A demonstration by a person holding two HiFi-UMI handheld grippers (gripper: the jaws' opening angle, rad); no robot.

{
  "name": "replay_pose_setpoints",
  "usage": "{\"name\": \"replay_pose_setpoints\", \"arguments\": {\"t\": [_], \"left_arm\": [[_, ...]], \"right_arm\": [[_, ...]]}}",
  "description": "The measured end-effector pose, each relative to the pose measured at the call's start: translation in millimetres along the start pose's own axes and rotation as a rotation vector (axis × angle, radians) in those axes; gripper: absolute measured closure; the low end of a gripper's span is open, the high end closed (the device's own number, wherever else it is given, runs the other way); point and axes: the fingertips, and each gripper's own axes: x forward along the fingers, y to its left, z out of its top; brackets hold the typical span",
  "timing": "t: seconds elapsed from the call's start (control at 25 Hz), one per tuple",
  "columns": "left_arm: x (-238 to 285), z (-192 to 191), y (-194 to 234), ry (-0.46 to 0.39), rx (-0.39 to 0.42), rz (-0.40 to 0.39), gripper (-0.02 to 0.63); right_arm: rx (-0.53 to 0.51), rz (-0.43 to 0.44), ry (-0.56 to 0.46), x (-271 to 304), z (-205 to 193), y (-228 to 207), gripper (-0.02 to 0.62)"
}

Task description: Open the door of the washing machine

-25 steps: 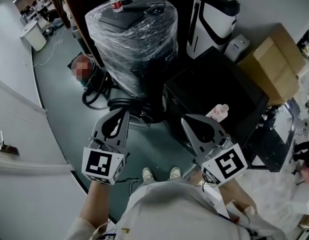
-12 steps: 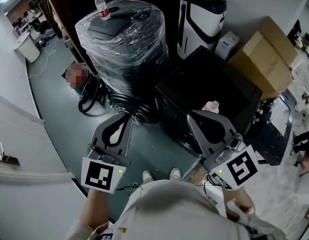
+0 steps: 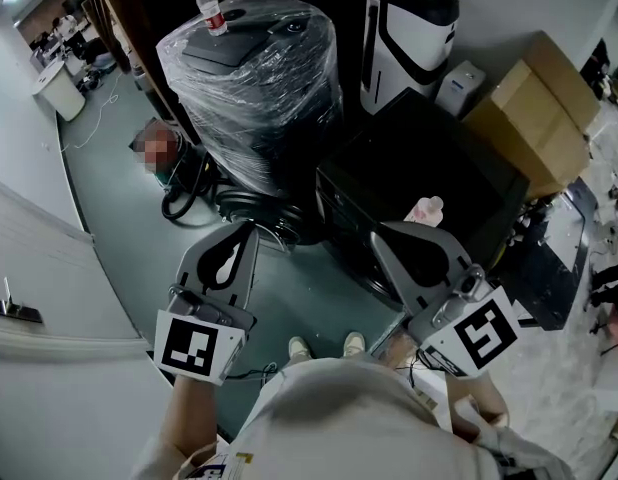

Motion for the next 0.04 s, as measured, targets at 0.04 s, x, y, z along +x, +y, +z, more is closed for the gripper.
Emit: {"name": "replay_pose_setpoints", "arguments": {"t": [0.04], "left_arm": [[-1.2,-0.1,1.0,0.001,-0.001,0.002,0.584]], "right_arm": [[0.000,0.004,-0.002,0.7,0.4,1.5,0.568]]}}
